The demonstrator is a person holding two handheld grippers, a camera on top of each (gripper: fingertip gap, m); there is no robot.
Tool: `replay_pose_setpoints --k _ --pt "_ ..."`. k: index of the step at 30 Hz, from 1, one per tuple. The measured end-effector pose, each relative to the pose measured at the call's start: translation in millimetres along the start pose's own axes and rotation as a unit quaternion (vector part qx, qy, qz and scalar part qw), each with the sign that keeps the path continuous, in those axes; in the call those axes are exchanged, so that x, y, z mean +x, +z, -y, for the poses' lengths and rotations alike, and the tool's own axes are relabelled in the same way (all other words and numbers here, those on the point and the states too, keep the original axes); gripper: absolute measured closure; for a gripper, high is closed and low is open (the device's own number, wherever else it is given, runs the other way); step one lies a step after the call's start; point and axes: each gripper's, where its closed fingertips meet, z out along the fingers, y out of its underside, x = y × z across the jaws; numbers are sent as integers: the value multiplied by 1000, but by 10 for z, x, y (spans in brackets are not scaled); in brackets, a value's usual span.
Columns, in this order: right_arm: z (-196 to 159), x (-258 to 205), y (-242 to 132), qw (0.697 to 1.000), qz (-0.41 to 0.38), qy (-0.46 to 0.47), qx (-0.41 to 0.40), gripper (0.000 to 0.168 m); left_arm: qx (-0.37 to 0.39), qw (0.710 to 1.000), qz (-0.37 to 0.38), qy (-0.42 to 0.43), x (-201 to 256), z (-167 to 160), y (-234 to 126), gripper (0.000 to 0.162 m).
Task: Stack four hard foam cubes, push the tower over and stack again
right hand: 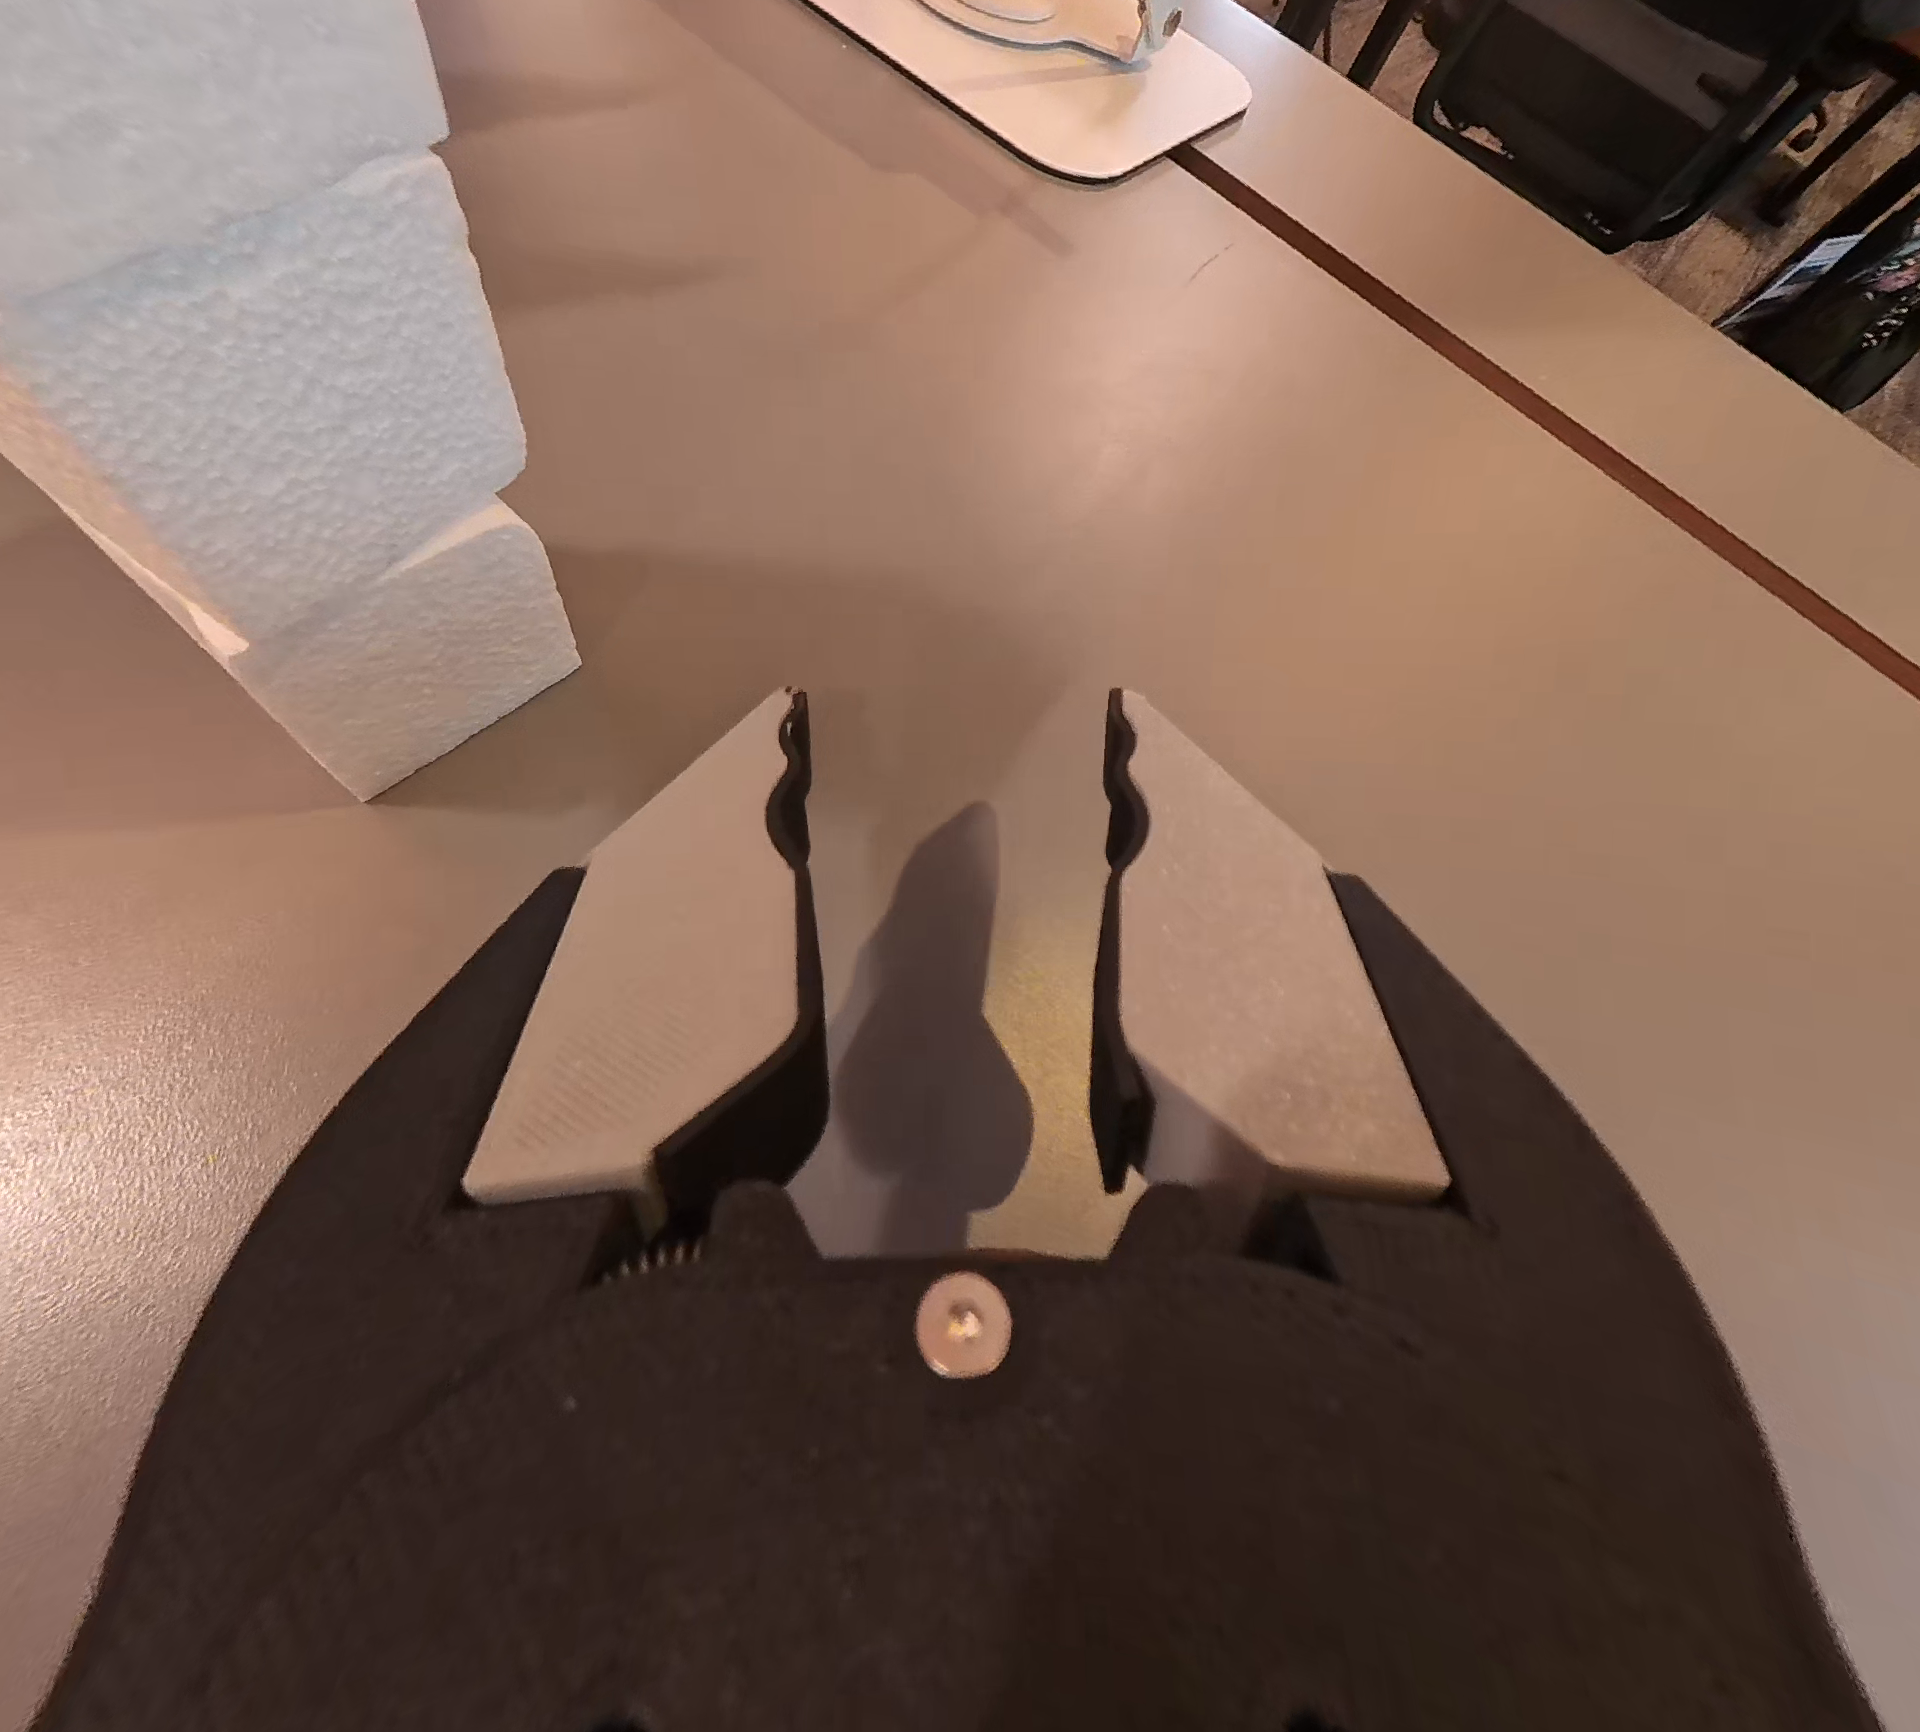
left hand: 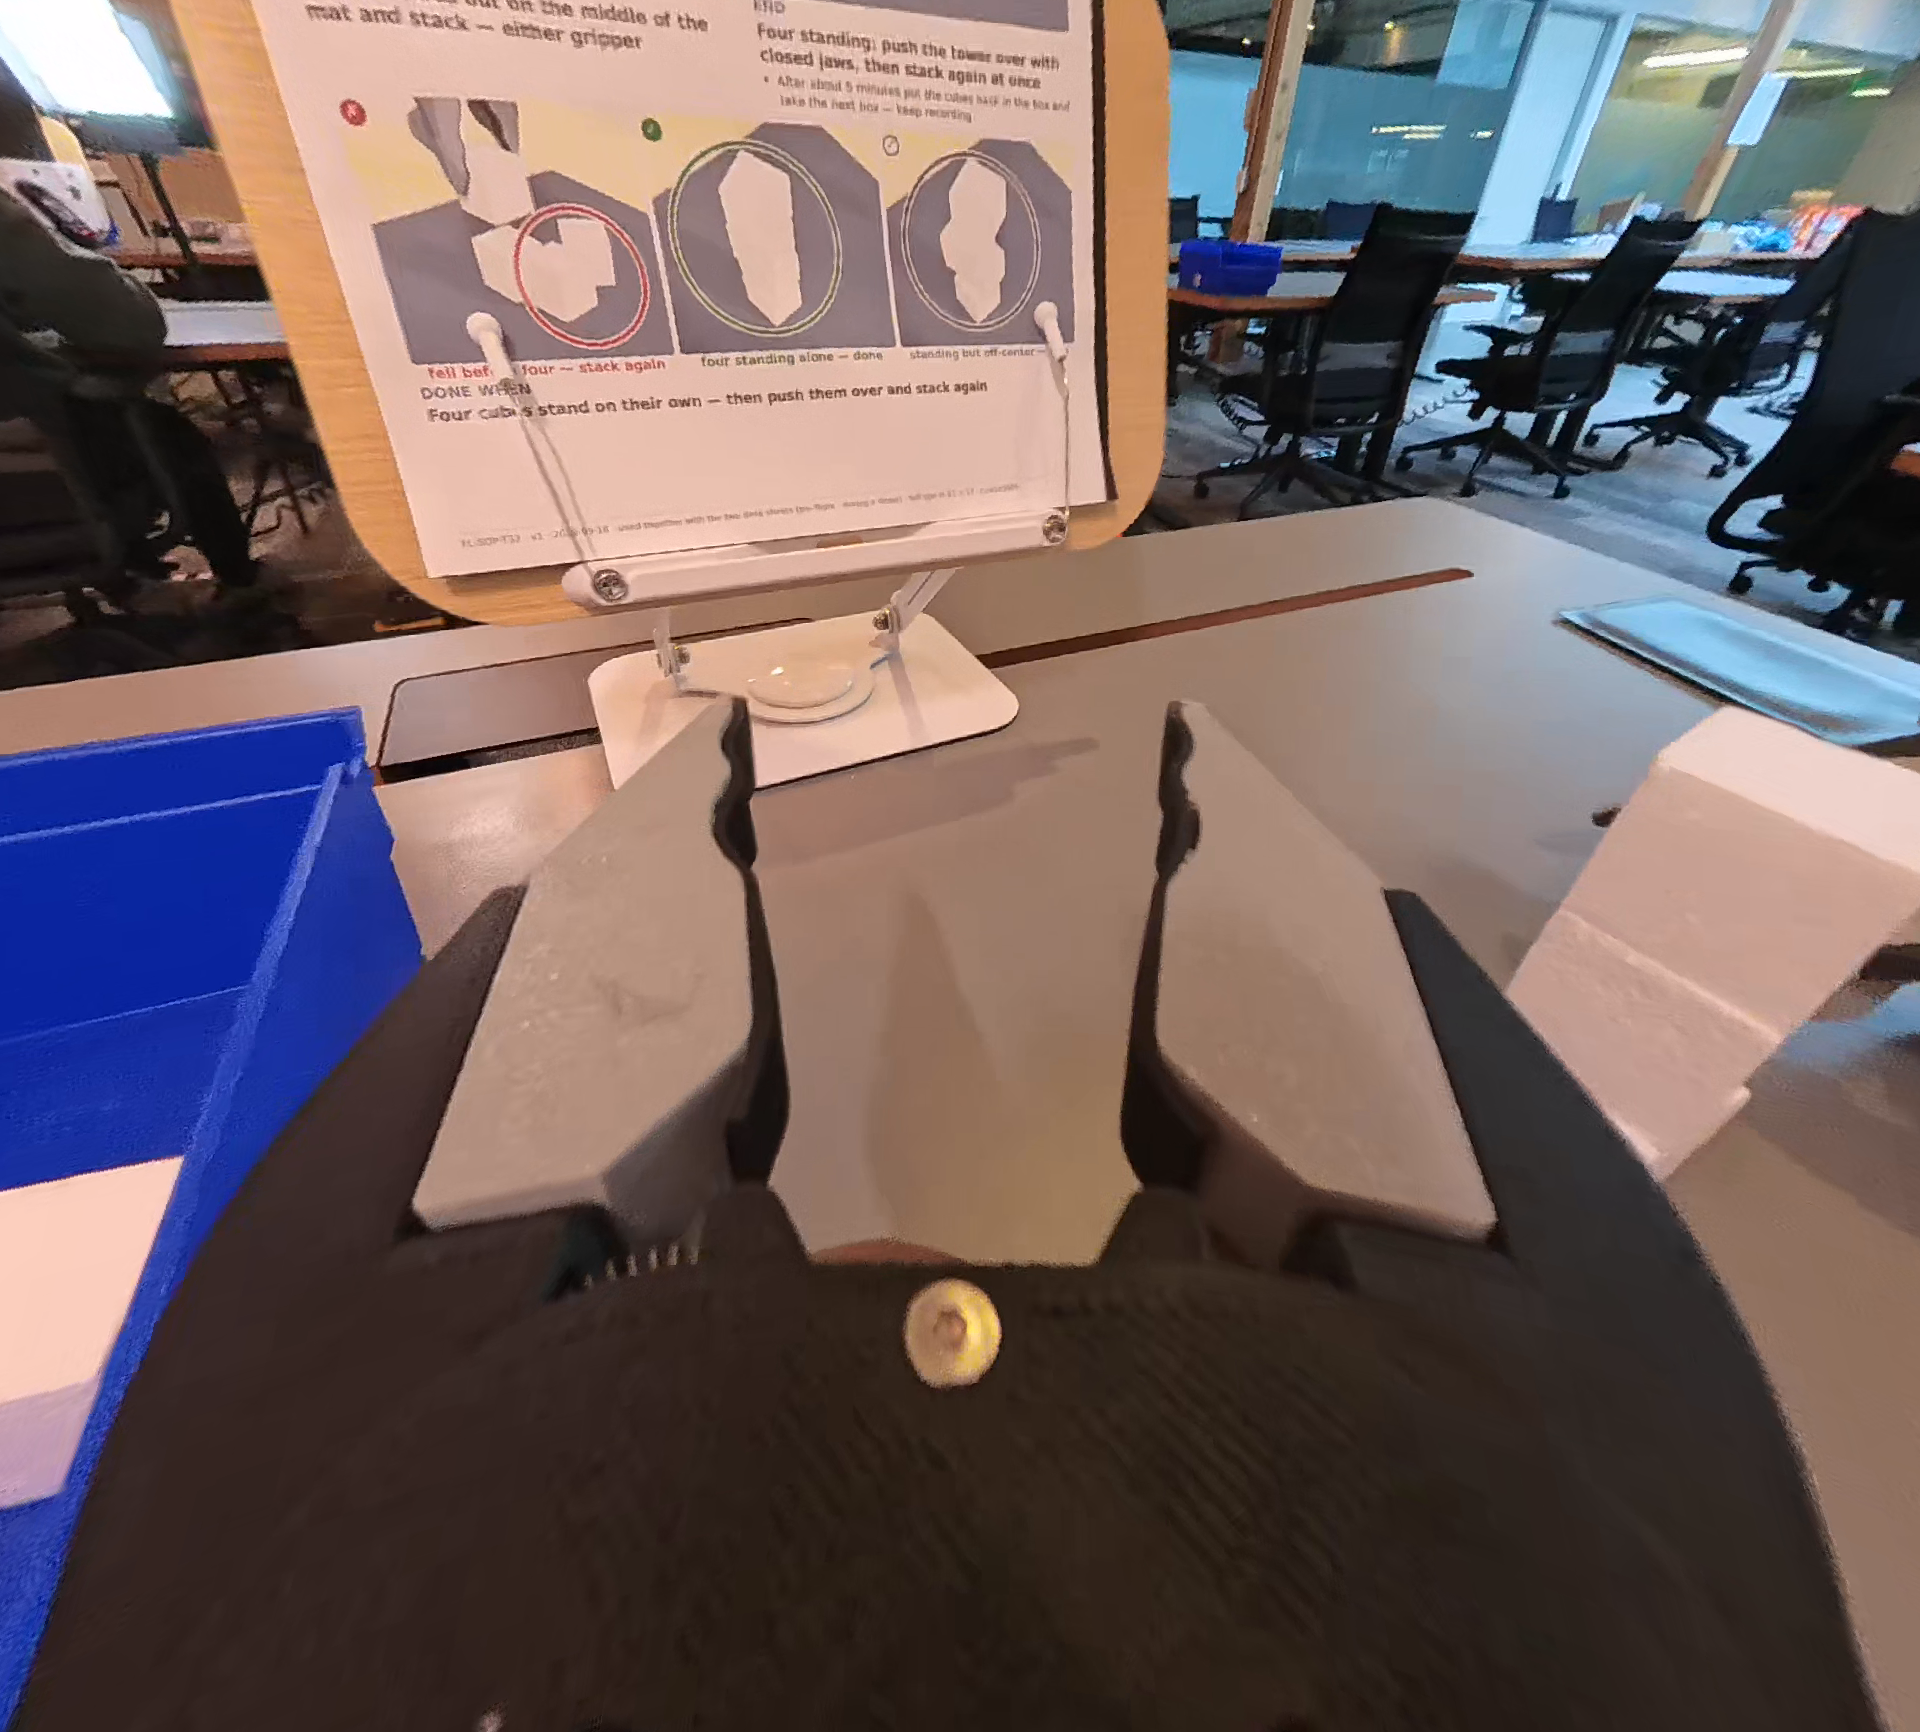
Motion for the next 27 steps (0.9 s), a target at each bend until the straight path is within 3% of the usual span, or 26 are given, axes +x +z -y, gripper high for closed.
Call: replay_pose_setpoints --k 9,13,17,21,27 --pt "1 0 -2 1000 -2 -1 0 113 17 999 39 -29 -268 41 -131 76" --pt "-3 -1 -1 1000 -1 -1 -1 113 43 996 63 -45 -515 268 -378 74" --pt "-9 -10 7 1000 1 -3 -4 113 47 993 97 -54 -975 560 -727 83" --pt "-26 -24 22 1000 1 -10 -11 113 -24 989 120 -83 -1514 508 -843 80" --pt "-29 -18 24 1000 0 -9 -12 113 -197 968 129 -92 -1966 -160 -705 73"
